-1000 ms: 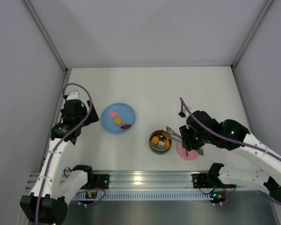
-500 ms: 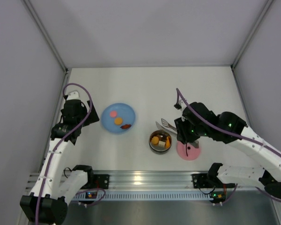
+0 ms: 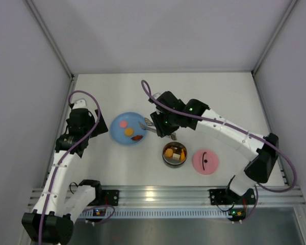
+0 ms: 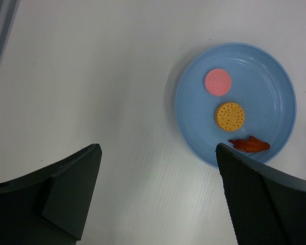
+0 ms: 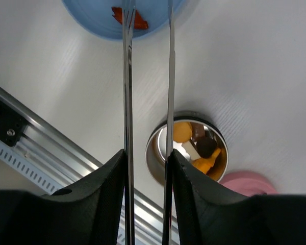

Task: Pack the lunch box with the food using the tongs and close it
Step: Pick up the fake food from the plate.

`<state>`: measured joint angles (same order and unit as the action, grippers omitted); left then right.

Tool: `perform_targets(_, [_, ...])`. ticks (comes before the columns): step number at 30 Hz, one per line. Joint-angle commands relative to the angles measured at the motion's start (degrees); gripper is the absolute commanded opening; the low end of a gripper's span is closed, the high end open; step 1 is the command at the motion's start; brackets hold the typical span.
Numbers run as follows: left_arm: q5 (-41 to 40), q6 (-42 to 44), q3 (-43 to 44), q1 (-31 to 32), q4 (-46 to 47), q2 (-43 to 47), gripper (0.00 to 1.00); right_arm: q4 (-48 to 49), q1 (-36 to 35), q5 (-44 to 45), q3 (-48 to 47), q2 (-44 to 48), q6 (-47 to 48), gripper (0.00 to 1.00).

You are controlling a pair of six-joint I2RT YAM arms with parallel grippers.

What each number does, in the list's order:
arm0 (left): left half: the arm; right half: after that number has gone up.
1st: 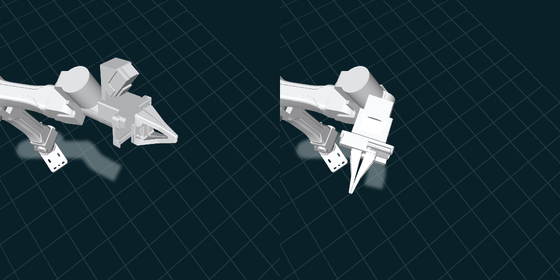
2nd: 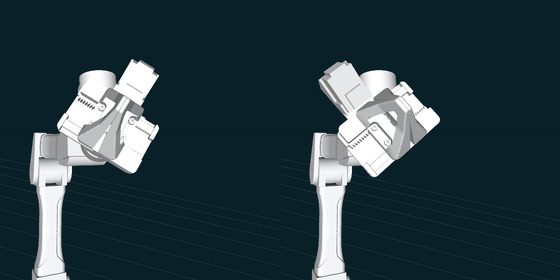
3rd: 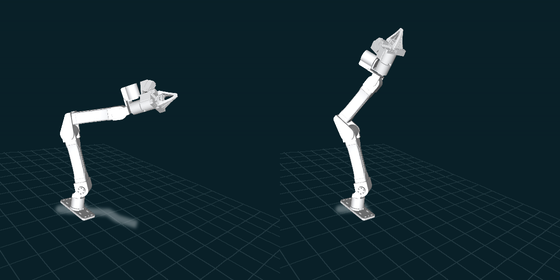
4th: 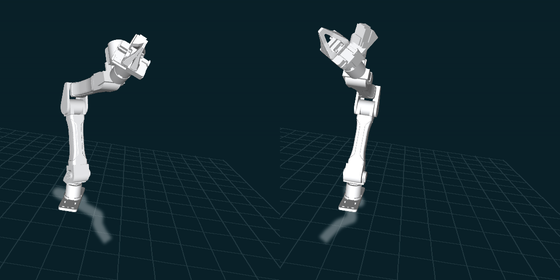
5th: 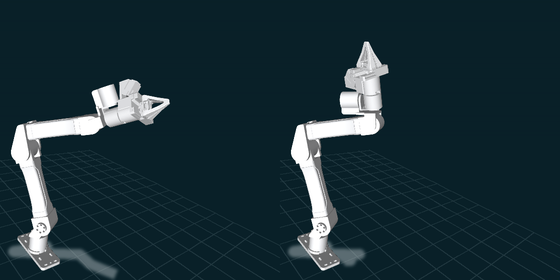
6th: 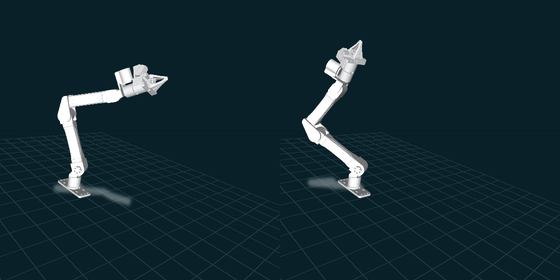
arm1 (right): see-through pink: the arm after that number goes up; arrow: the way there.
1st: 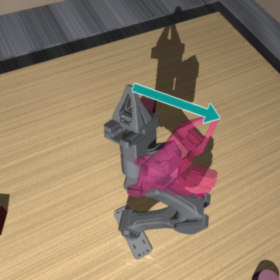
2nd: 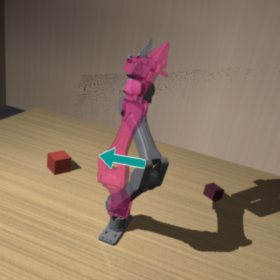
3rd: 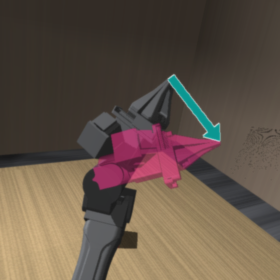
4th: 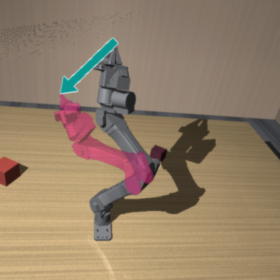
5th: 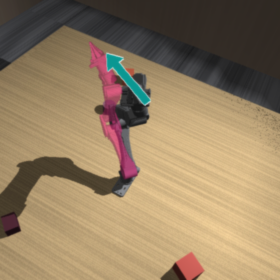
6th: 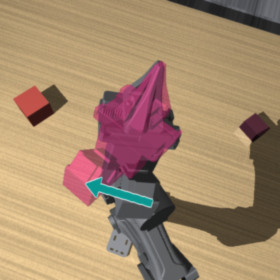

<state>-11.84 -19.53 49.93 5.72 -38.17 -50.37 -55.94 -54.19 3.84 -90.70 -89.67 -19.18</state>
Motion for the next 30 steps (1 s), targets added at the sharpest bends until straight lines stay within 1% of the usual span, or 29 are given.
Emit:
perform_targets(1, [-0.3,0.5,-0.6,0.2,1.0,0.3,0.99,6.4,0.1,0.2,-6.9,-5.5,1.2,0.38])
perform_targets(3, [-0.4,0.4,-0.6,0.2,1.0,0.3,0.99,6.8,-0.2,1.3,-8.4,-8.6,0.6,0.39])
perform_targets(5, [-0.3,0.4,-0.6,0.2,1.1,0.2,0.99,7.4,-0.6,2.7,-10.0,-10.3,0.5,0.42])
perform_targets(9, [-0.5,0.4,-0.6,0.2,1.0,0.0,0.99,7.7,-1.4,4.0,-11.5,-14.3,0.2,0.43])
perform_targets(20, [-0.6,0.5,-0.6,0.2,1.0,0.1,0.99,8.8,-4.3,4.3,-14.2,-18.1,-0.7,0.45])
perform_targets(30, [-0.4,0.4,-0.6,0.2,1.0,0.2,0.99,7.6,-6.7,7.3,-17.6,-23.3,-1.3,0.45])
